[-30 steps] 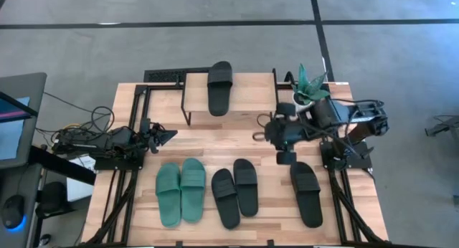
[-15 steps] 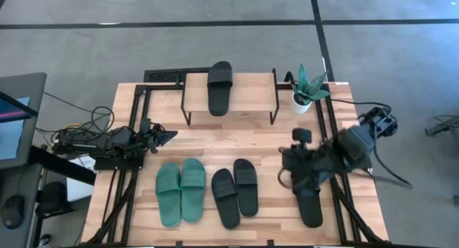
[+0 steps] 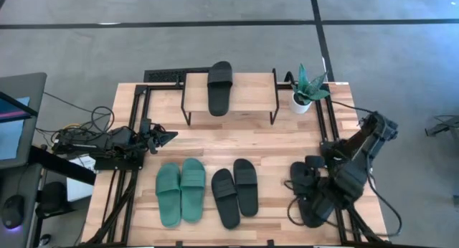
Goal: Pick and place slides into the shelf
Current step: Put the black slide on the shelf
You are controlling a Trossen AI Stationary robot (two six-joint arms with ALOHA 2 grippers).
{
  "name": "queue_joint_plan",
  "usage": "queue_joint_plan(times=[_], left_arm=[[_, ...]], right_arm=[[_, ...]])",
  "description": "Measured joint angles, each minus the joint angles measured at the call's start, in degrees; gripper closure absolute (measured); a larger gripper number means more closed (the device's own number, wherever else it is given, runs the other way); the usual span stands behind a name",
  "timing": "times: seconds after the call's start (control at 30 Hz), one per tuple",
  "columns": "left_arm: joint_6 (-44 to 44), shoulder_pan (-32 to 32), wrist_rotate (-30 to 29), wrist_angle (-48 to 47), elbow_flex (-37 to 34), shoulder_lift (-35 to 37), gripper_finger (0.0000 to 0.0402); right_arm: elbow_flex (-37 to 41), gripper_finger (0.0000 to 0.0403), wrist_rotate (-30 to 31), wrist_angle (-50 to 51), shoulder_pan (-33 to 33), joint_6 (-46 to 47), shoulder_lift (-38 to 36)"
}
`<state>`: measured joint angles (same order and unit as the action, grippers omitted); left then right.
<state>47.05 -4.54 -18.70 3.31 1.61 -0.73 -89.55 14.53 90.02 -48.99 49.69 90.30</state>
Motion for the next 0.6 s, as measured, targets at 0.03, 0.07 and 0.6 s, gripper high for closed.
queue_joint_plan(times=[0.03,0.07,0.6], left_arm=[[0.00,0.01,0.00,0.00,0.00,0.00,0.0401],[0.00,0.00,0.00,0.00,0.00,0.00,0.0401],[0.81,0.02,-2.21,0.00,0.00,0.00,0.0401]], right_arm=[[1.49,0.0283,-0.10,0.02,-1.25,1.50,0.00],[3.06,0.0283,-0.18,0.02,-2.36,3.08,0.00],[18.63,0.0283,0.24,-11.55,-14.87,22.73,0.02]])
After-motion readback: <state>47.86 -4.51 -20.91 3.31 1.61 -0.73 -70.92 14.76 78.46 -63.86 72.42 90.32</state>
